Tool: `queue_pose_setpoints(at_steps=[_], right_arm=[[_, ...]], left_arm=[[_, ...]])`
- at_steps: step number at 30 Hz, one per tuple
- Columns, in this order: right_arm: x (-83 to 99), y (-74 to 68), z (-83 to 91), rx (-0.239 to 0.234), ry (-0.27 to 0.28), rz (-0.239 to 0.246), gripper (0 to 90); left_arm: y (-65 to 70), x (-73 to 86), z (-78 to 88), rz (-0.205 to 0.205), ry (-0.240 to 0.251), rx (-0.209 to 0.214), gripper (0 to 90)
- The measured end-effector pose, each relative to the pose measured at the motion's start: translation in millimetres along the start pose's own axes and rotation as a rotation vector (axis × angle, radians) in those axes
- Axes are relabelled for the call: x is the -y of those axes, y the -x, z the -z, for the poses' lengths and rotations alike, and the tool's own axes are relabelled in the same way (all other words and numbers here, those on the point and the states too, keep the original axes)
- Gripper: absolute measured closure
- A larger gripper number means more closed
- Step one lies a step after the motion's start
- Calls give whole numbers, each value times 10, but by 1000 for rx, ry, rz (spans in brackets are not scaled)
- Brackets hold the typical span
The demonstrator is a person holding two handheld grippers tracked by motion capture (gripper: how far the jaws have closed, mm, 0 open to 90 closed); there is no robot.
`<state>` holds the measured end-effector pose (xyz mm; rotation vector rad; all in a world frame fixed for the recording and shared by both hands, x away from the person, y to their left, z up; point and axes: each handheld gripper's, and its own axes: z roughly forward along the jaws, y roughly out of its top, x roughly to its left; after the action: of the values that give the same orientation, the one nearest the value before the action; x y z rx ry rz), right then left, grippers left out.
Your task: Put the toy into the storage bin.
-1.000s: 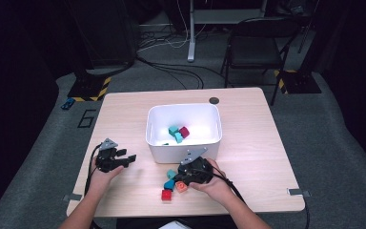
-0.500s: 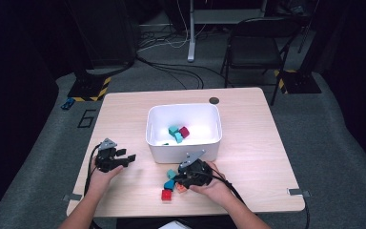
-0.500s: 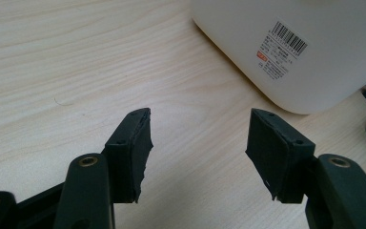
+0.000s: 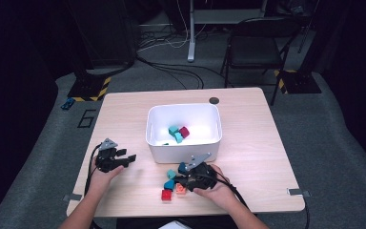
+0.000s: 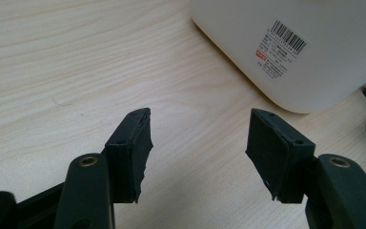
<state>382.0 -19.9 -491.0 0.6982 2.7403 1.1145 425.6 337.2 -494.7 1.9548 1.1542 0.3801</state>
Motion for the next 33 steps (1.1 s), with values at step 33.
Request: queue_pose_setpoints(at_steps=[33], right_arm=[[18, -36, -51, 29, -25, 24, 469]], left_arm=[[-6, 0, -1, 3, 5, 1, 405]])
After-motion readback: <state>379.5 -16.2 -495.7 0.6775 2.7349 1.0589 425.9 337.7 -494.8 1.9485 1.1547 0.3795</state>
